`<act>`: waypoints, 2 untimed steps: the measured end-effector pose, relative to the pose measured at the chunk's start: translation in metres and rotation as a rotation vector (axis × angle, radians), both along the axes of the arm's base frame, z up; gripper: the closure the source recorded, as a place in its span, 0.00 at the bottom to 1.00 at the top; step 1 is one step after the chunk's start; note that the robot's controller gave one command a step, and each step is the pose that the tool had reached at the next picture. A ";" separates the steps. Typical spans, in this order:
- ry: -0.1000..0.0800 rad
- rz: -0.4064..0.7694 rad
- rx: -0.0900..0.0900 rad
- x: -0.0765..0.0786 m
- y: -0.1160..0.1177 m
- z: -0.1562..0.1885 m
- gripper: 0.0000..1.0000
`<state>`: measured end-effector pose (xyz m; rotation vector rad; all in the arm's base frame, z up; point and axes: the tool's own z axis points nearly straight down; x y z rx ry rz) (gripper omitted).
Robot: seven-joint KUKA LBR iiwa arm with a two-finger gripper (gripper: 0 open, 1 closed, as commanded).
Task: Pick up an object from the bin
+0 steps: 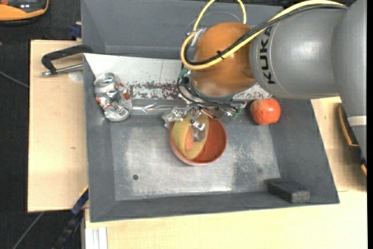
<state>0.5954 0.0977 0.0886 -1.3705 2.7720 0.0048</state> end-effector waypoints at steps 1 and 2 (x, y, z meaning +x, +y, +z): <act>0.000 0.000 0.000 0.000 0.000 0.000 1.00; 0.000 0.000 0.000 0.000 0.000 0.000 1.00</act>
Offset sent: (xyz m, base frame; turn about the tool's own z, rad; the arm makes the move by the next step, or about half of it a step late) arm 0.0000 0.0000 0.0000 0.0000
